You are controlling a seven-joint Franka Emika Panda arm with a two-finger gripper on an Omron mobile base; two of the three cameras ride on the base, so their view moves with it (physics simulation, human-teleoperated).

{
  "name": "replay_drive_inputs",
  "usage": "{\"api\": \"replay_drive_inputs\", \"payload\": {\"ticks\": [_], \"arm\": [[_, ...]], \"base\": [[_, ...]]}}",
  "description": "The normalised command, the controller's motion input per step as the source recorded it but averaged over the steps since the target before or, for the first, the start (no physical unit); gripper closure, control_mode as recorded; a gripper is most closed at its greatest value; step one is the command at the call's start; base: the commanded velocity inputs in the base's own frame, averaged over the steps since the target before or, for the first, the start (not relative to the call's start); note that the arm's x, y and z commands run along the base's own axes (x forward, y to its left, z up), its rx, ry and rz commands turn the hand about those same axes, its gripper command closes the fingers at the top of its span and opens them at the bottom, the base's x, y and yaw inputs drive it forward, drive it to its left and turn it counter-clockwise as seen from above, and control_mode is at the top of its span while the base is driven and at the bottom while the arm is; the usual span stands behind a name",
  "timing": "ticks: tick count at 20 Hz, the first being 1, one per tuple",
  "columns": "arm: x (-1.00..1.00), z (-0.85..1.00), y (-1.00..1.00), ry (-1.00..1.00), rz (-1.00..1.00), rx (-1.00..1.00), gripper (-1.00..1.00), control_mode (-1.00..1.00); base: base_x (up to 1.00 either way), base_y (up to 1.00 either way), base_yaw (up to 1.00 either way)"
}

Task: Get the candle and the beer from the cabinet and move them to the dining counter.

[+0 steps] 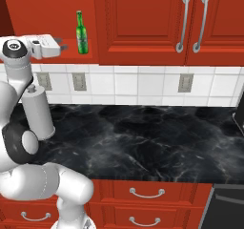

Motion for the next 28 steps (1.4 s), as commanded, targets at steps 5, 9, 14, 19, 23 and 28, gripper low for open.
{"api": "replay_drive_inputs", "payload": {"ticks": [5,9,14,19,23,28], "arm": [[0.25,0.0,0.0,-0.04,0.0,0.0,-1.0,-1.0],[0.13,0.0,-0.06,-0.05,0.0,0.0,-1.0,-1.0],[0.07,0.0,-0.12,-0.02,0.0,0.0,-1.0,-1.0],[0.0,0.0,-0.2,0.0,0.0,0.0,-1.0,-1.0],[0.0,0.0,-0.19,0.0,0.0,0.0,-1.0,-1.0],[0.08,0.0,-0.11,0.0,0.0,-0.01,-1.0,-1.0]], "base": [[0.0,0.0,0.0],[0.0,0.0,0.0],[0.0,0.0,0.0],[0.0,0.0,0.0],[0.0,0.0,0.0],[0.0,0.0,0.0]]}}
